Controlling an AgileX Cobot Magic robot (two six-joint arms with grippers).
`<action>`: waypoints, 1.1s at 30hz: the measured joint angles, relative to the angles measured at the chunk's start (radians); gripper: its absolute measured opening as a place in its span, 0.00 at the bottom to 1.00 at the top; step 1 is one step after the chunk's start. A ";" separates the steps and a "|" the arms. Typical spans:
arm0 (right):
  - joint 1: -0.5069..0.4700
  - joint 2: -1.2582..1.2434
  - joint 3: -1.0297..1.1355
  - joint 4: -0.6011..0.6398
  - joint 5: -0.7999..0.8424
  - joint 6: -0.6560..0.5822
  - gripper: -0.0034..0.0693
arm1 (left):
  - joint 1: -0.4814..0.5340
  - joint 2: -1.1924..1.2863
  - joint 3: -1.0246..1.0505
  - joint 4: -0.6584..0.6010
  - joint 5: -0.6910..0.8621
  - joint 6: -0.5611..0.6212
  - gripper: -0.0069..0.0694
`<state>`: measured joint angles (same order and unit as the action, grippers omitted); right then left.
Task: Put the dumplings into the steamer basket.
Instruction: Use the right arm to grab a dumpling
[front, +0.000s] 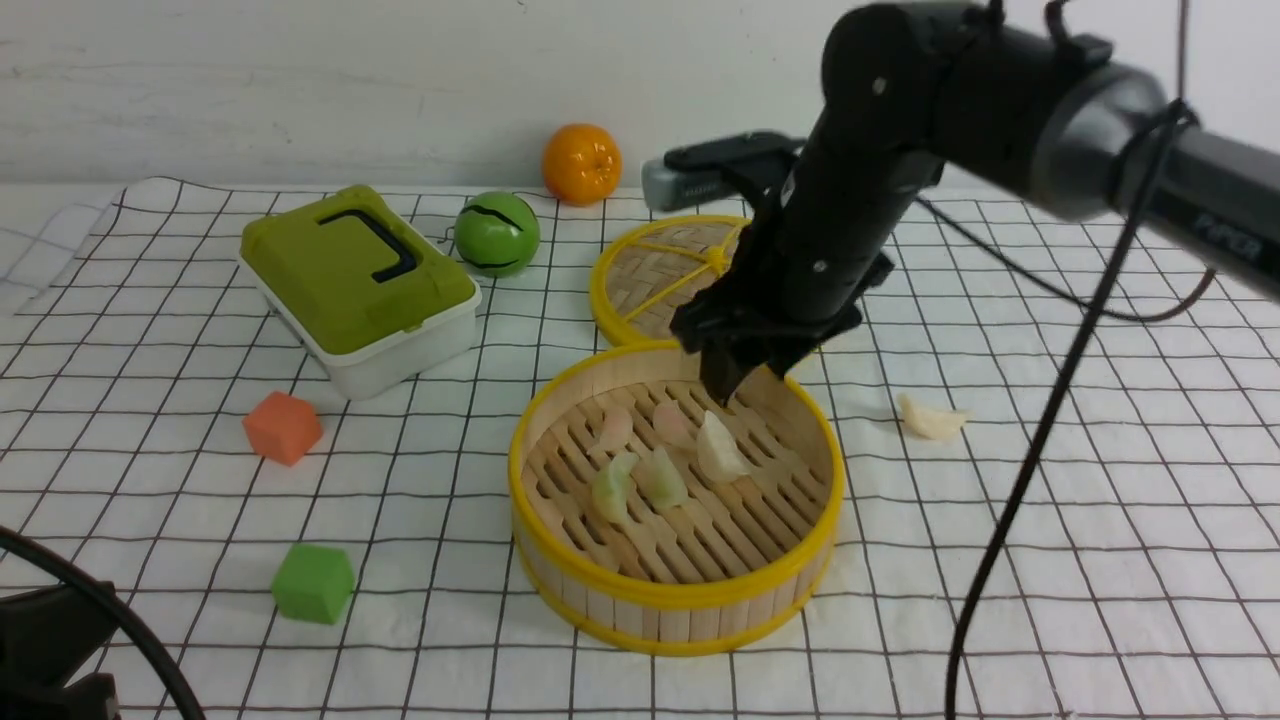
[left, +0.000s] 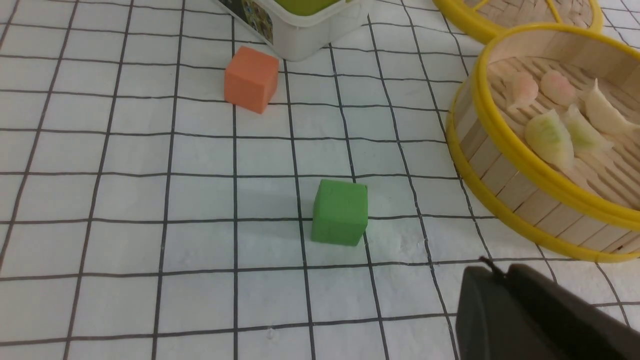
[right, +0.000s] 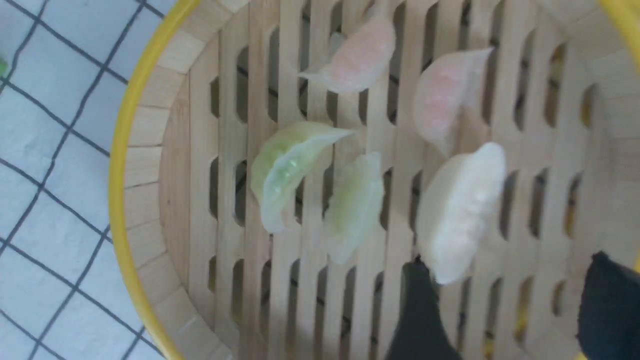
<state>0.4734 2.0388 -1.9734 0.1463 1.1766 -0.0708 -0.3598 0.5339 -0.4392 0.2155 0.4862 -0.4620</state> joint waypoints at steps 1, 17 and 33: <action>-0.009 -0.019 -0.009 -0.030 0.003 -0.001 0.62 | 0.000 0.000 0.000 0.000 0.000 0.000 0.14; -0.348 0.181 -0.024 0.092 0.052 -0.131 0.62 | 0.000 0.000 0.000 0.000 0.001 0.000 0.14; -0.350 0.255 -0.024 0.071 -0.080 -0.363 0.51 | 0.000 0.000 0.000 0.011 0.000 0.000 0.14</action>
<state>0.1233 2.2938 -1.9976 0.2176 1.0970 -0.4338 -0.3598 0.5339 -0.4392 0.2270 0.4864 -0.4625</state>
